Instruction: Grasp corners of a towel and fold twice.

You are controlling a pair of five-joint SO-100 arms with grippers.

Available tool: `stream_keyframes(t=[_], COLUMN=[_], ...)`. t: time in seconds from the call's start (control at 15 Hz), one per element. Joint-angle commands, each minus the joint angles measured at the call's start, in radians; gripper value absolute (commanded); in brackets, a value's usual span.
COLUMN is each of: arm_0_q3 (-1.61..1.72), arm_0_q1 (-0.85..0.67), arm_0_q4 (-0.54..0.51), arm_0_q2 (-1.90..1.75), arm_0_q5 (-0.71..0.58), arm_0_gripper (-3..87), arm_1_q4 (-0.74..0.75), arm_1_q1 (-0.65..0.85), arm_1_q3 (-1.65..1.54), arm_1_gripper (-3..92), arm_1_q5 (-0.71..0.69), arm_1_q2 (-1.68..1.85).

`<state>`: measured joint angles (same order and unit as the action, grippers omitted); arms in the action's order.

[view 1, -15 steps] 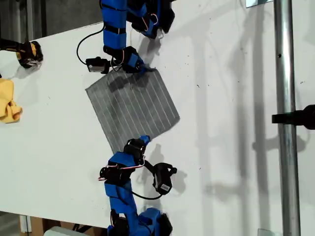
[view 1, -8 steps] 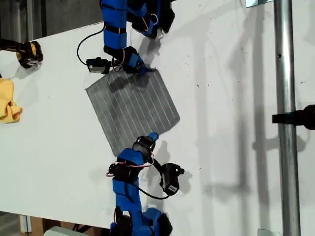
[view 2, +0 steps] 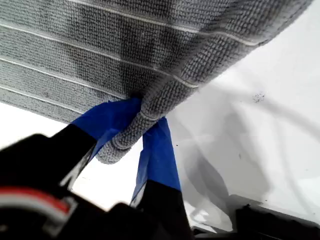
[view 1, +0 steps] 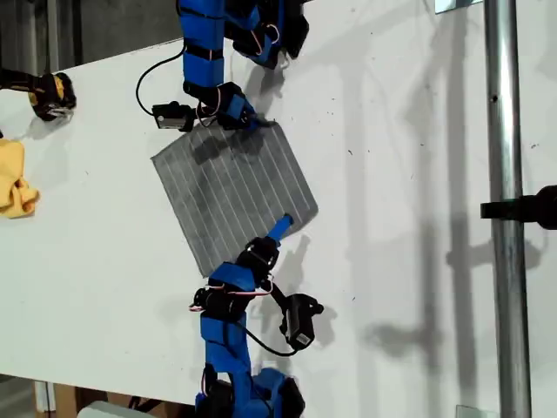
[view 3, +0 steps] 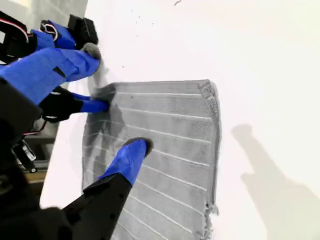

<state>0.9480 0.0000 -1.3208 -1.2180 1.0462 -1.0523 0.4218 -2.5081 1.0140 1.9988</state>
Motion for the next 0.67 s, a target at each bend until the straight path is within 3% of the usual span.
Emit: stream_keyframes(t=[0.0, 0.6], arm_0_q3=[-0.008, -0.06], arm_0_q1=[-0.048, -0.075], arm_0_q4=[0.002, 0.166], arm_0_q2=[0.038, 0.282], arm_0_q5=[-0.002, 0.034], arm_0_gripper=[29.7, 27.4], arm_1_q4=[0.006, 0.003], arm_1_q1=[0.006, 0.009], arm_1_q3=[0.011, 0.035], arm_1_gripper=[-0.1, -0.1], arm_1_q5=[-0.005, -0.003], arm_1_q2=[0.021, -0.025])
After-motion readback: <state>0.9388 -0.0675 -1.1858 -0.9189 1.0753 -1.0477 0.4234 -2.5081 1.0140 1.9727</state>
